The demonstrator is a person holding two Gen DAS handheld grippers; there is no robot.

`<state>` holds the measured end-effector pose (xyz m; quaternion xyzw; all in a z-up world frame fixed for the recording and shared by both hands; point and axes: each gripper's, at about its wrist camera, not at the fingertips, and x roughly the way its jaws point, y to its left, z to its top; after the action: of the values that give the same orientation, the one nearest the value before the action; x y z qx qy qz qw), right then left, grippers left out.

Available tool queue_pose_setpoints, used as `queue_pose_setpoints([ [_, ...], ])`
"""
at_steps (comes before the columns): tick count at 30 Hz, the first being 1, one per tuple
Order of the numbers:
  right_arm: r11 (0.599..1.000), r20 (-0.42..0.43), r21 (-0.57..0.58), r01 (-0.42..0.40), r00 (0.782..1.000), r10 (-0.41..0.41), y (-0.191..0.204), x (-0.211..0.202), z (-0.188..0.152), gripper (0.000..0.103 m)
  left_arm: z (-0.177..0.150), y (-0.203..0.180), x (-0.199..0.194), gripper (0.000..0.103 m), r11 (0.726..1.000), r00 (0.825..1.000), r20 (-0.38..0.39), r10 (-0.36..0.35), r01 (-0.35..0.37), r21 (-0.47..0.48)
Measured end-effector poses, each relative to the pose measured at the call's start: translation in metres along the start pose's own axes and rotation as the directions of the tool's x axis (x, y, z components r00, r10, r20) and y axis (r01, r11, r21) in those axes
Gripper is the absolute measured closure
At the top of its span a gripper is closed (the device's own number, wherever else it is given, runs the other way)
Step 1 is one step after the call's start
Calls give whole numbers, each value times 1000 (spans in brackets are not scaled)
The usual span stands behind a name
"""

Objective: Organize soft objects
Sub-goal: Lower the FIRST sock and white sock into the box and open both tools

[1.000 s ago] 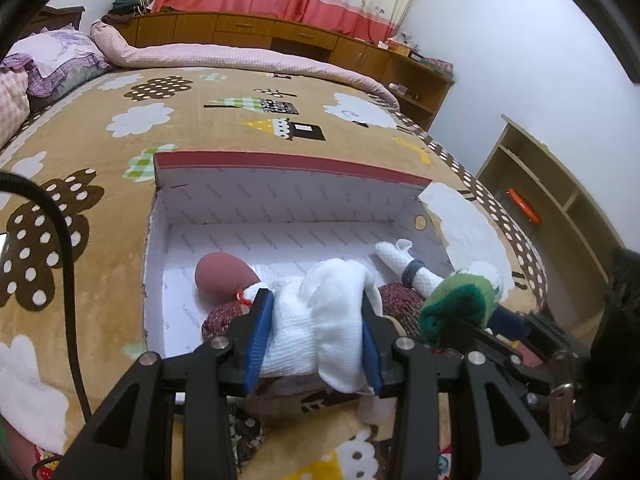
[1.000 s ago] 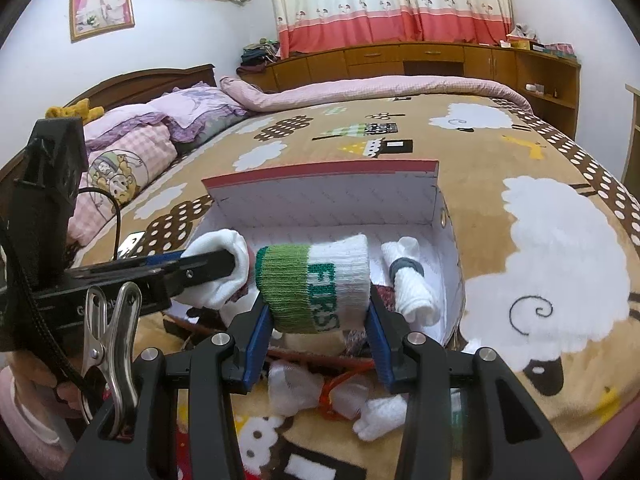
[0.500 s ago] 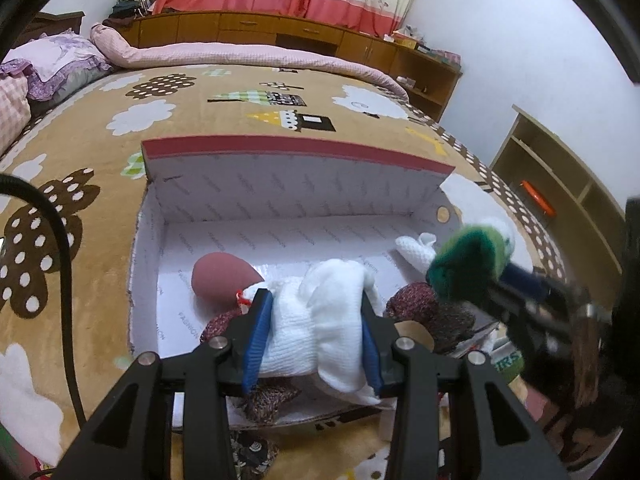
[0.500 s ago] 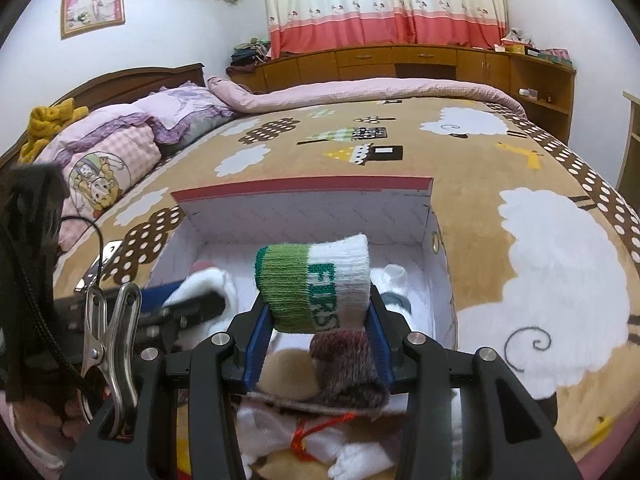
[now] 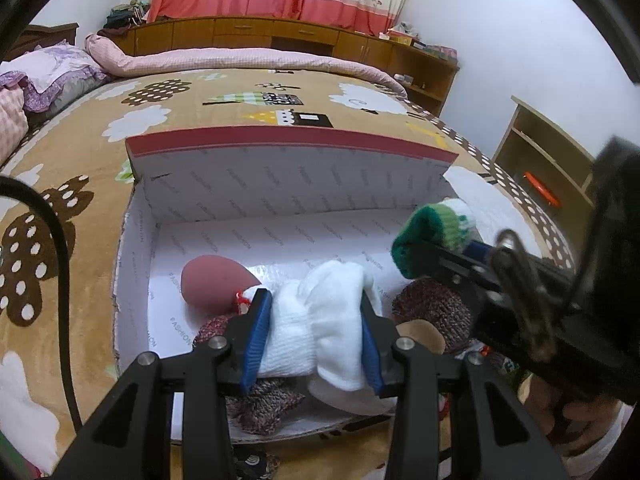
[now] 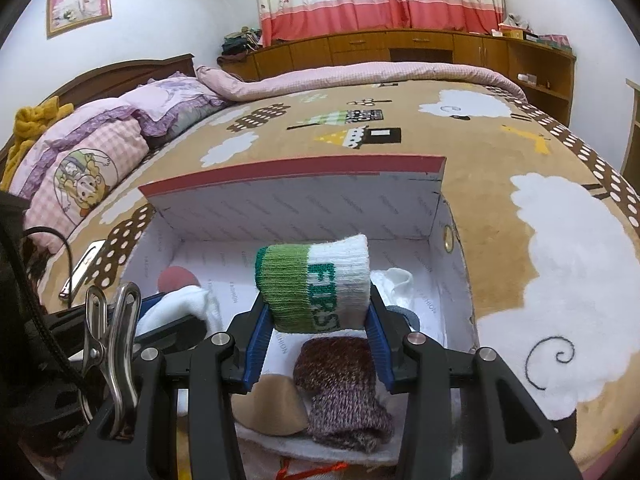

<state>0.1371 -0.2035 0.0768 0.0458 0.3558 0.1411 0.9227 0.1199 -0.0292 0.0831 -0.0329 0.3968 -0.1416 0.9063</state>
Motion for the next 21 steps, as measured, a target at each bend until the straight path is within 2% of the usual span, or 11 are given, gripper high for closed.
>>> queue_pose_setpoints([
  [15,1000,-64,-9,12,998,-12,-3,30,-6,59,-3,-4,2,58,1000,1000,2,0,0,11],
  [21,1000,-75,-5,-6,997,6,-1,31,-6,59,-2,-5,1,48,1000,1000,-2,-6,6,14],
])
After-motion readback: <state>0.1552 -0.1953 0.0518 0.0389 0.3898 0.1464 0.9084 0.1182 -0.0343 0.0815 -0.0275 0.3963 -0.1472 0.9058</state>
